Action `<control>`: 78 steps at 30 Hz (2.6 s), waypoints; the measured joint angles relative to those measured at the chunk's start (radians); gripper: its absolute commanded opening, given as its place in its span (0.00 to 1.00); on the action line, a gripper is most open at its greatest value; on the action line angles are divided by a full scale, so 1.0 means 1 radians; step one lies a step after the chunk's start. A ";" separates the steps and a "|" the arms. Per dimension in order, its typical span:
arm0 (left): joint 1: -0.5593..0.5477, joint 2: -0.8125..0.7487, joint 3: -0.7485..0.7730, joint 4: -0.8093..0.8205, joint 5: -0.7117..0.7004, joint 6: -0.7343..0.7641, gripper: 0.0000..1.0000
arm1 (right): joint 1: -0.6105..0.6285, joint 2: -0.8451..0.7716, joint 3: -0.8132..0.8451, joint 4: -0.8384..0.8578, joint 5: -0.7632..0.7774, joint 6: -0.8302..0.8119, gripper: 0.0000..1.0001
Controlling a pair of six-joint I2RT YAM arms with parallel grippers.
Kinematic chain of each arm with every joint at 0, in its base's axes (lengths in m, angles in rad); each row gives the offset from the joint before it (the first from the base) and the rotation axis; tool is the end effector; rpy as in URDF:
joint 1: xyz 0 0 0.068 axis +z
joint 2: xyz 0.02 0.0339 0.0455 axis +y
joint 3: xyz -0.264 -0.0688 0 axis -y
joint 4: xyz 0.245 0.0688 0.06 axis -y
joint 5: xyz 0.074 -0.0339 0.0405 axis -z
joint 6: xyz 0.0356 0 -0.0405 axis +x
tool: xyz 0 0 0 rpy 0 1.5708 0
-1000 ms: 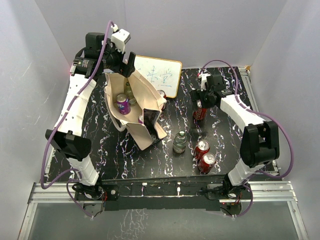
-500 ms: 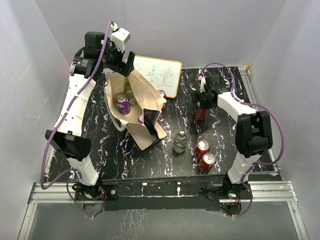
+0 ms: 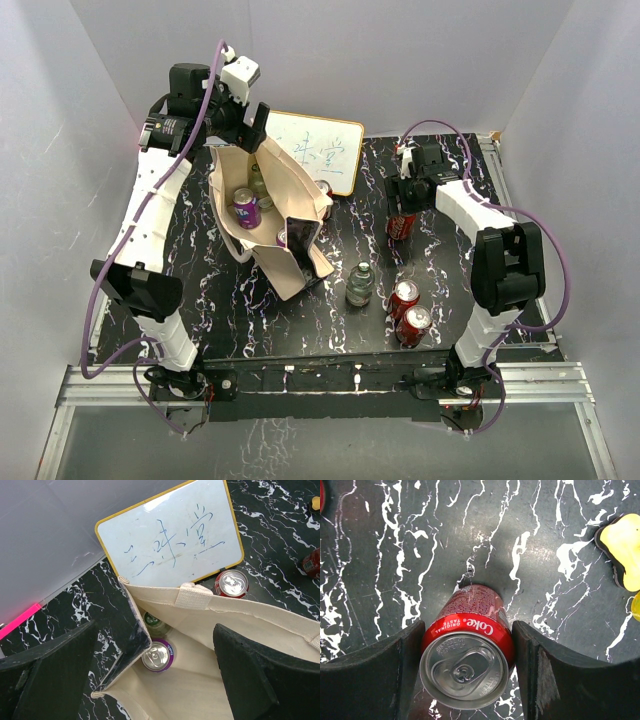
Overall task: Place the beverage into the canvas bag
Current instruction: Pick up the drink from the center of the board, then place the drink in the canvas bag.
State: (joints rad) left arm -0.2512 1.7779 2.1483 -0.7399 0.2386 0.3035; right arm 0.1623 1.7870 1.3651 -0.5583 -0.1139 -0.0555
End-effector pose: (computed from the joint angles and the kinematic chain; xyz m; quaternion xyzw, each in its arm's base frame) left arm 0.3681 -0.1032 0.4773 0.2890 0.7694 -0.0835 0.5635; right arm 0.3799 0.0663 0.2349 -0.1203 0.9477 0.0699 0.2872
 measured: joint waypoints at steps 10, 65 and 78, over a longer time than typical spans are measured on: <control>0.000 0.001 -0.035 0.034 -0.153 -0.039 0.97 | 0.040 -0.010 0.257 -0.056 -0.045 -0.012 0.08; 0.246 -0.194 -0.435 -0.035 0.090 -0.259 0.33 | 0.603 0.532 0.845 -0.042 -0.222 -0.265 0.08; 0.254 -0.183 -0.437 -0.056 0.132 -0.233 0.00 | 0.617 0.608 0.864 -0.003 -0.252 -0.288 0.08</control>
State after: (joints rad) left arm 0.0029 1.5948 1.7115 -0.7963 0.3702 0.0704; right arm 0.7792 2.3955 2.2295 -0.5613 -0.3660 -0.3439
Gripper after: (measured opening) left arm 0.030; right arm 0.677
